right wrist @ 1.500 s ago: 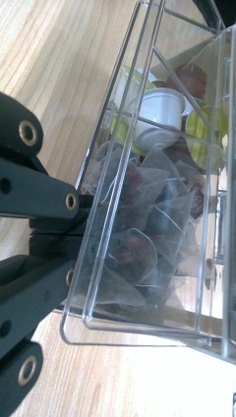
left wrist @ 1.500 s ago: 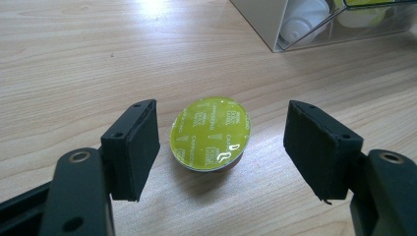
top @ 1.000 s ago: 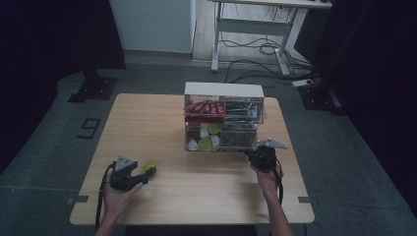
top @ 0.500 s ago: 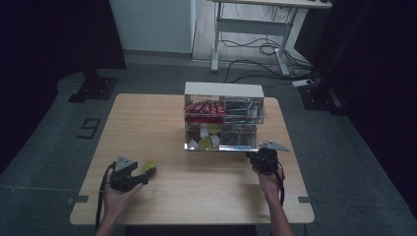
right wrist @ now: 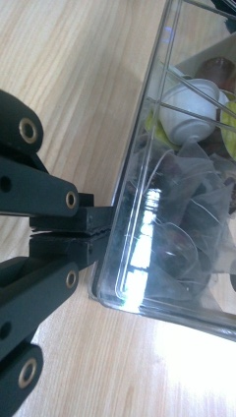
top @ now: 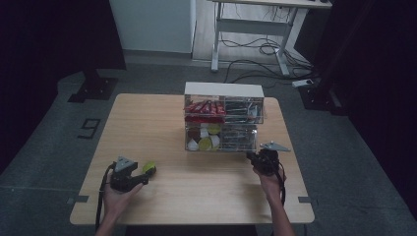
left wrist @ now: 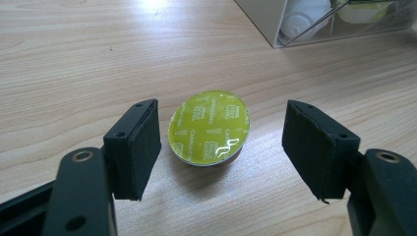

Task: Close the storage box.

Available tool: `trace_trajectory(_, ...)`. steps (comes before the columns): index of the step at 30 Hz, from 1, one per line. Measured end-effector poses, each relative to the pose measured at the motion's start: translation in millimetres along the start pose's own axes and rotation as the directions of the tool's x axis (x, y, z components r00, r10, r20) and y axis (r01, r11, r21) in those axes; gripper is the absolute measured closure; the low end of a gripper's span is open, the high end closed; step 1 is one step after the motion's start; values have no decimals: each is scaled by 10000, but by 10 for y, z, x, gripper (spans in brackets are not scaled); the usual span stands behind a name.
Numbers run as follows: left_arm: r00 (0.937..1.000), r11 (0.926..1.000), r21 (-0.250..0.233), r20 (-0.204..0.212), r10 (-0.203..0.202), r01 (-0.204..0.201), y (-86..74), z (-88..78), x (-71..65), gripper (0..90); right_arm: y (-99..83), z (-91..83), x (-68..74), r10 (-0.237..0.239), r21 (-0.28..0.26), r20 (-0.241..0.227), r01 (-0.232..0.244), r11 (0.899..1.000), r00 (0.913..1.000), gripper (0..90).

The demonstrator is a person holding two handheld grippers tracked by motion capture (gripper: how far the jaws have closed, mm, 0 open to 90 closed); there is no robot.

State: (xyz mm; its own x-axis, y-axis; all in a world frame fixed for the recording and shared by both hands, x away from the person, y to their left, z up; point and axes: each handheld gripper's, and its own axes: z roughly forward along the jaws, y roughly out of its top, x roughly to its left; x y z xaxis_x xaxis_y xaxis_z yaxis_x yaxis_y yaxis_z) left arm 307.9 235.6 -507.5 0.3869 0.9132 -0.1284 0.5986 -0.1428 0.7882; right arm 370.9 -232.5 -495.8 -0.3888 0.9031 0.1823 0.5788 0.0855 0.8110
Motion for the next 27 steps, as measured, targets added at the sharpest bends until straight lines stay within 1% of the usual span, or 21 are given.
trace_trajectory(9, 10000, 10000, 27, -18, -14, 14, -8, 4, -1, 314, -11, 0, -6, 16, 136, -87, -15, 9999, 10000, 866)
trace_trajectory(15, 10000, 10000, 51, -20, -40, 40, -7, 10, 2, 314, -75, 8, 1, -38, 212, -120, 41, 9998, 9999, 855)
trace_trajectory(19, 10000, 10000, 44, -11, -17, 17, -12, 10, -6, 314, -88, 4, 0, -65, 115, -83, 66, 9999, 9999, 846)
trace_trajectory(24, 10000, 10000, -24, 1, 19, -19, -11, 4, 1, 314, -124, -4, 31, -220, 1, -77, 220, 9998, 9997, 797)
trace_trajectory(27, 10000, 10000, -39, 14, 57, -57, -14, 7, -6, 313, -159, -19, 61, -444, -127, -79, 443, 9989, 9990, 741)
